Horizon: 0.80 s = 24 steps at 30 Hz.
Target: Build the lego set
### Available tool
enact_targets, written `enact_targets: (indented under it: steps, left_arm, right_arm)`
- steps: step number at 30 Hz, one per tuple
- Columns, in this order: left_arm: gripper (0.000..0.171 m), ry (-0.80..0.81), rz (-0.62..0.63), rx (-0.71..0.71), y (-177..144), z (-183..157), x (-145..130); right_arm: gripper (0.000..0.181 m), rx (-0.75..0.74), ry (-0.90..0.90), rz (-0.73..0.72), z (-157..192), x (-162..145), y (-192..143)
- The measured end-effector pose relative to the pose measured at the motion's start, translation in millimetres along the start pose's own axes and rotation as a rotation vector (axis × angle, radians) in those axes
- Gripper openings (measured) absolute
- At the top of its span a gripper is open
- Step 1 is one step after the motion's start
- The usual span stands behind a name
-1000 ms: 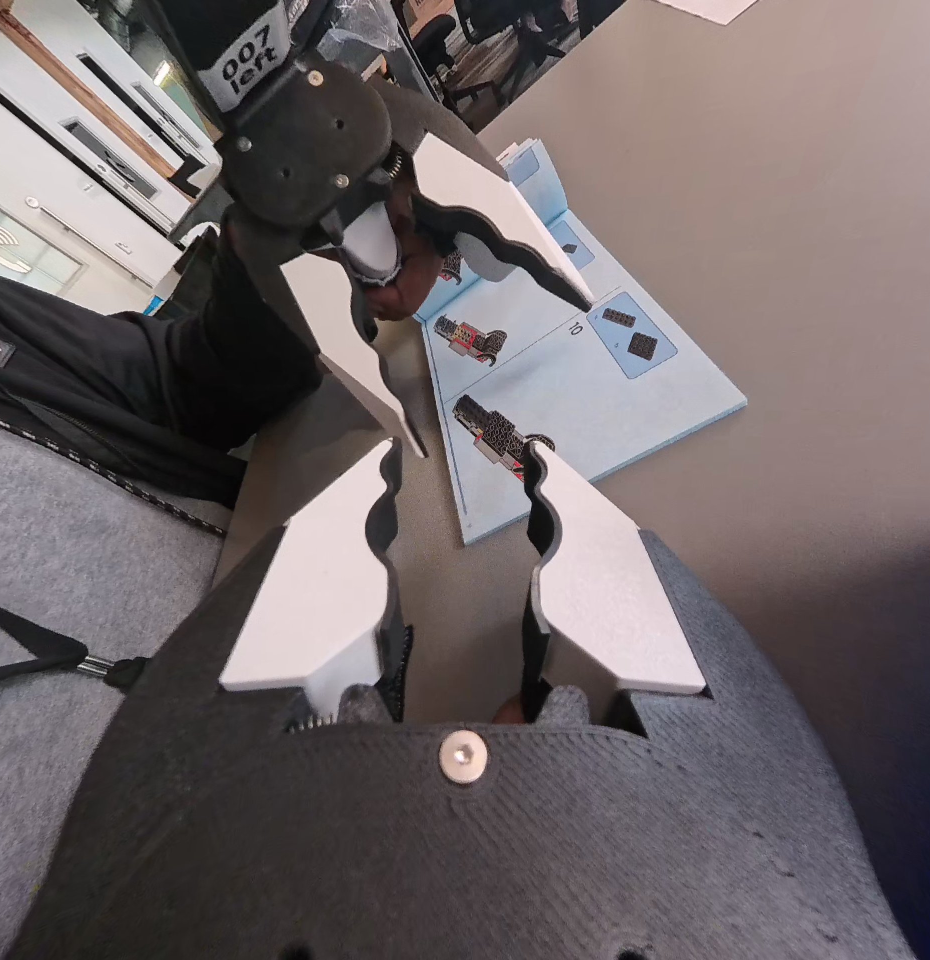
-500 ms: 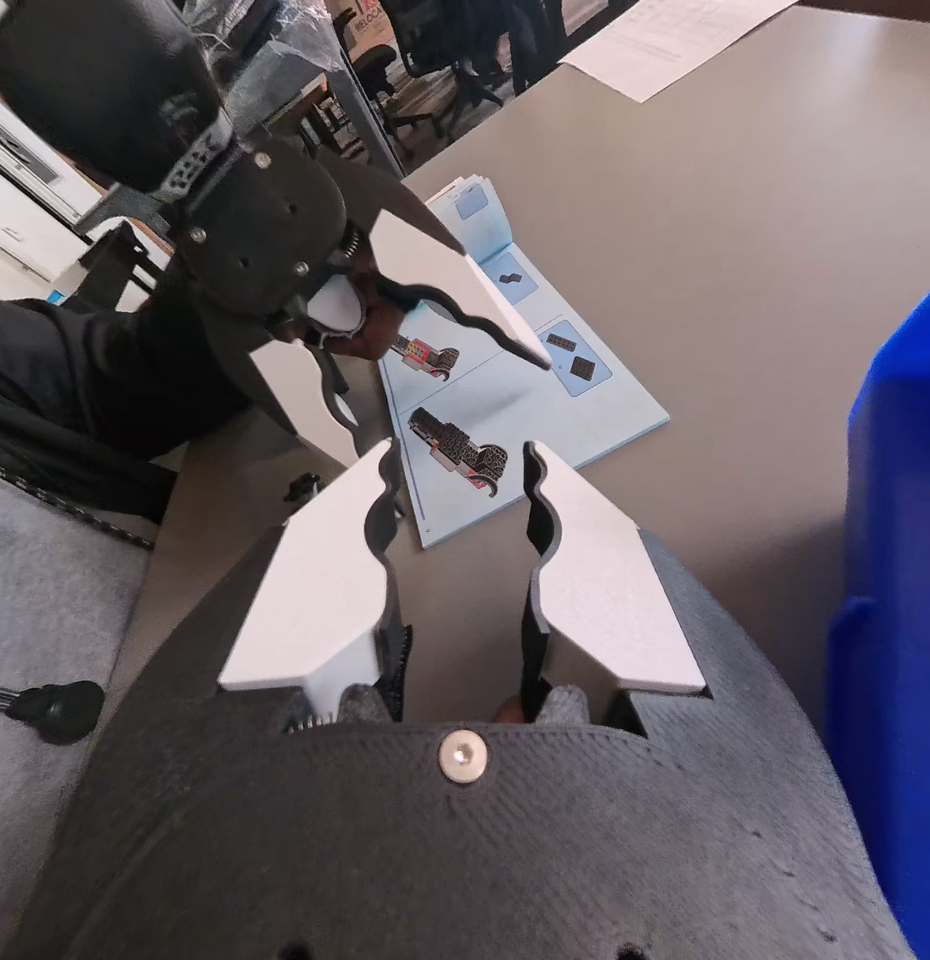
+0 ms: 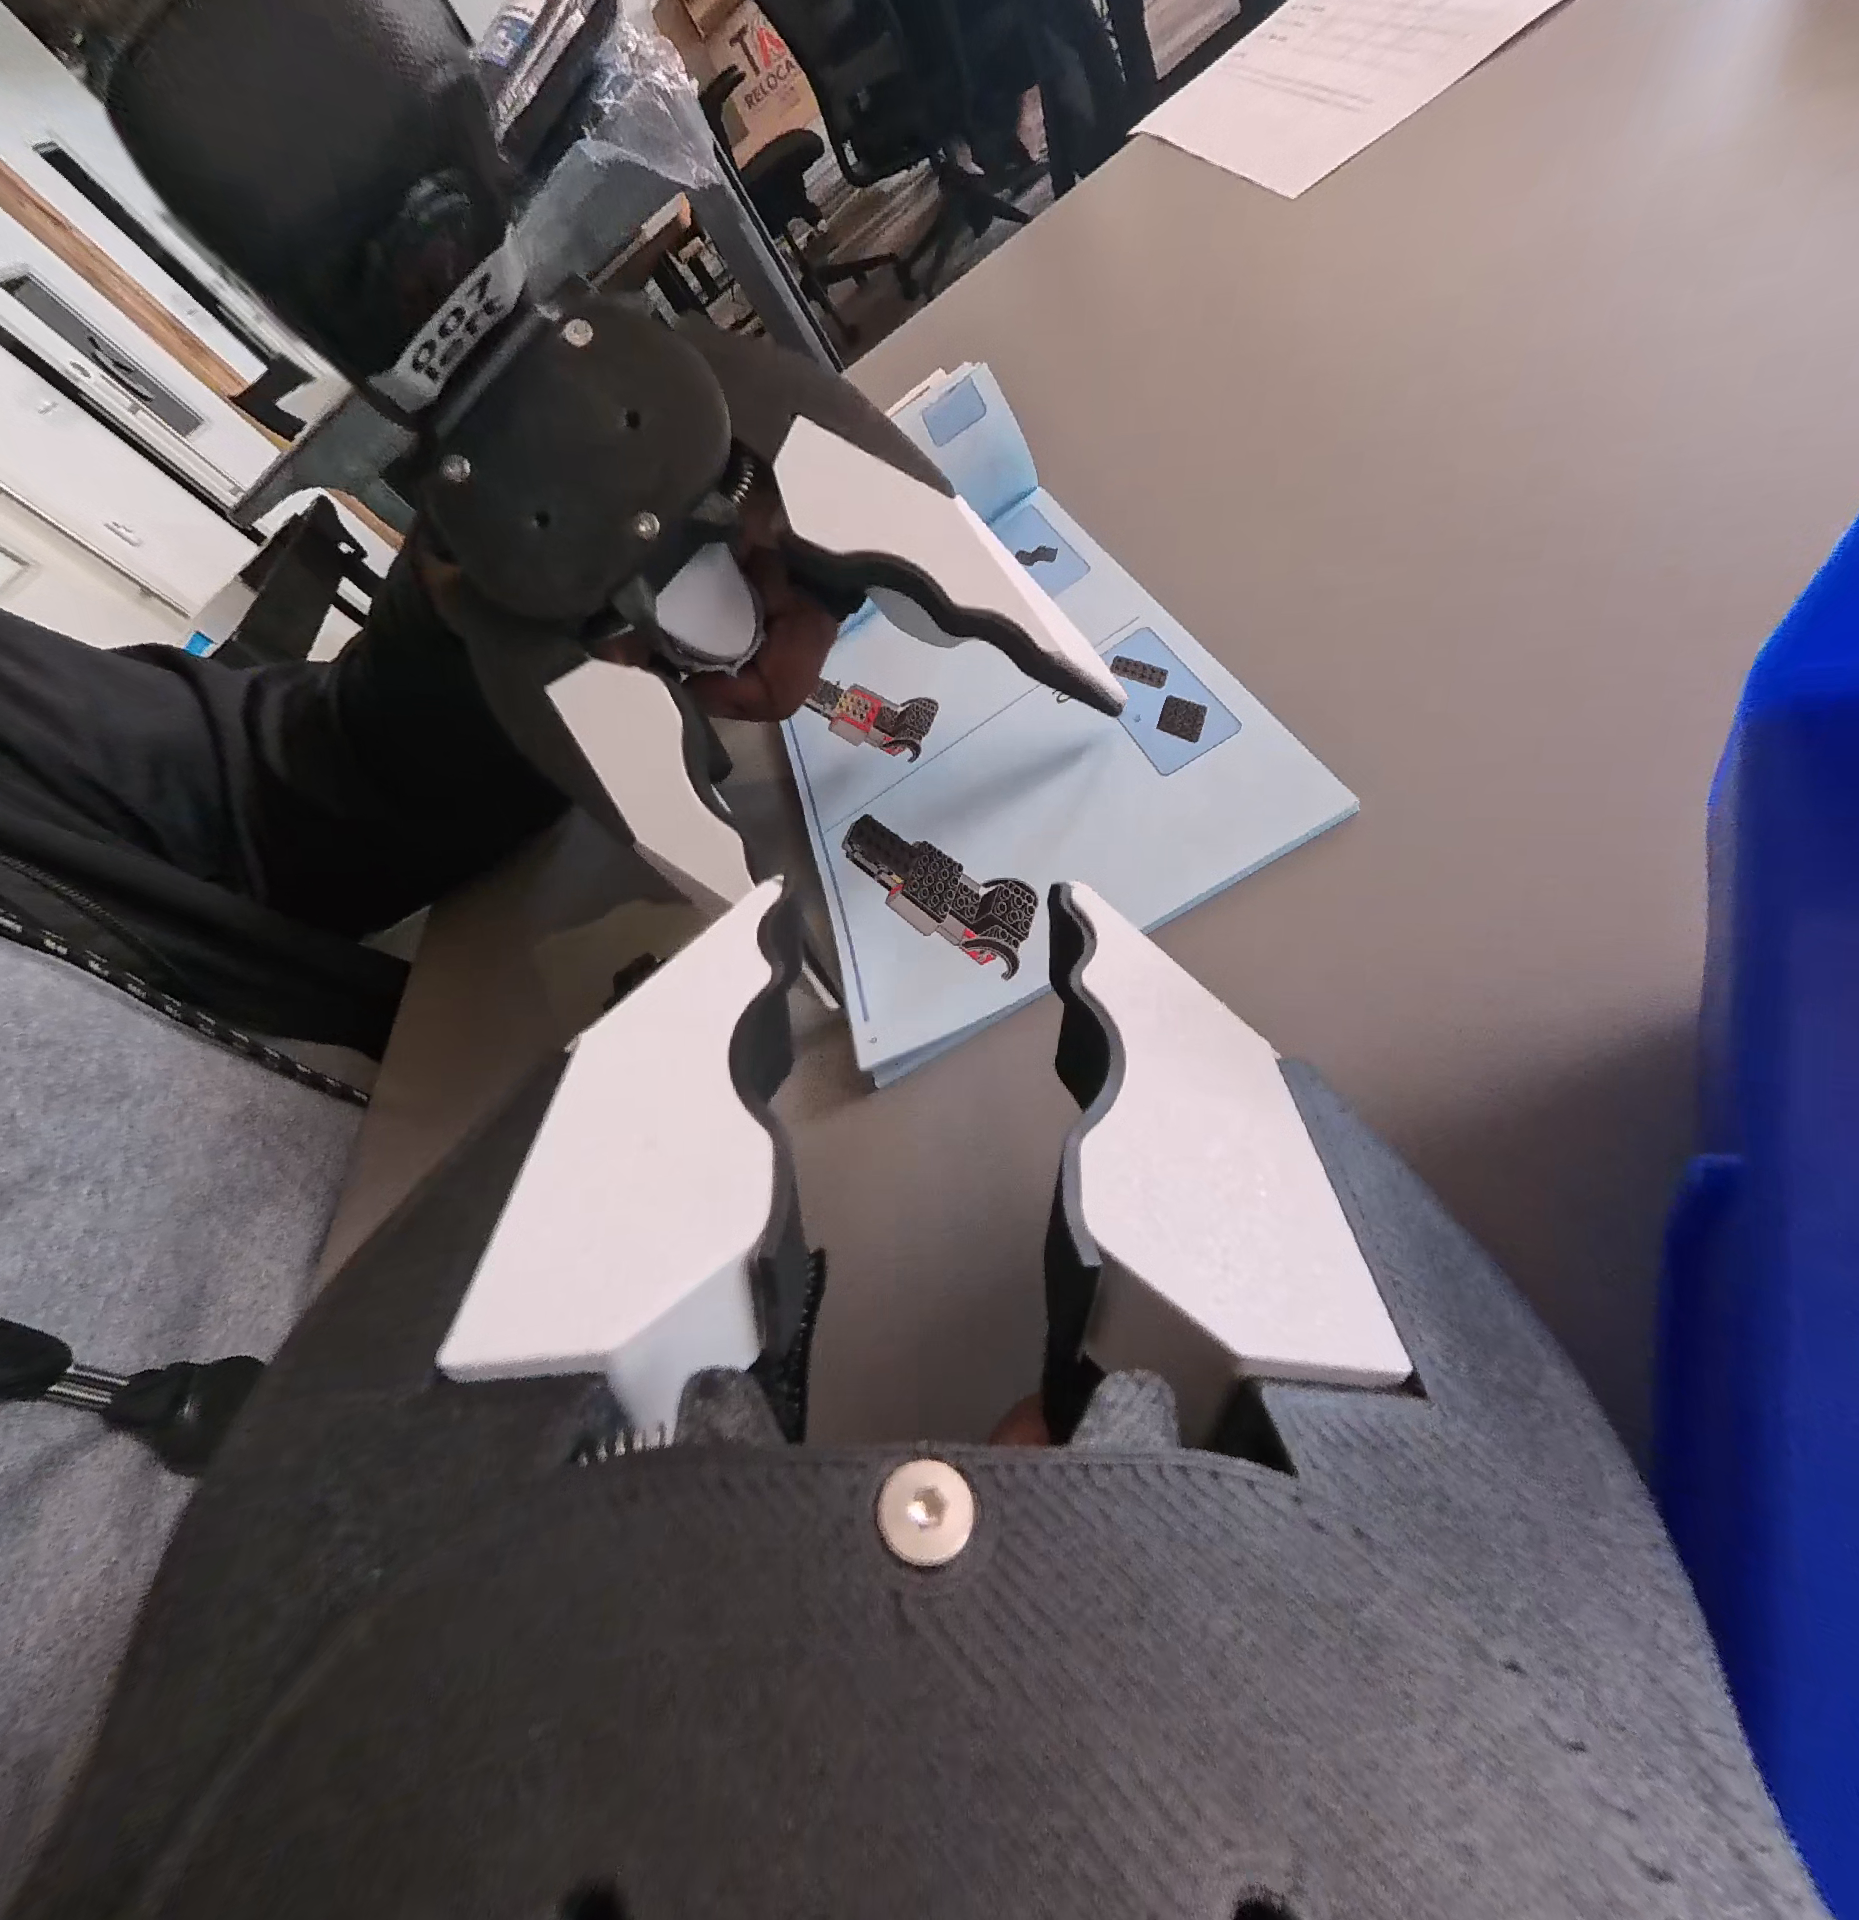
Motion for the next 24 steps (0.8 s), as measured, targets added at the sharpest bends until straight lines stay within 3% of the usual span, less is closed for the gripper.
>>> enact_targets:
  steps: [8,24]
  left_arm:
    - [0.102,-0.024,-0.005,0.000,-4,3,-1]
    - [0.101,-0.090,-0.019,-0.010,-8,11,-3]
  right_arm:
    - [0.050,-0.018,-0.021,0.028,1,-2,0]
    - [0.051,-0.276,-0.340,0.272,12,-16,15]
Point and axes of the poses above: each gripper's, where its closed fingertips meet, y out along the fingers, x out of its top, z = x × y across the jaws, the point moved 9 cm from there along -y, back along the fingers, and after that the axes turned 1 degree about x, right-handed, at the moved point
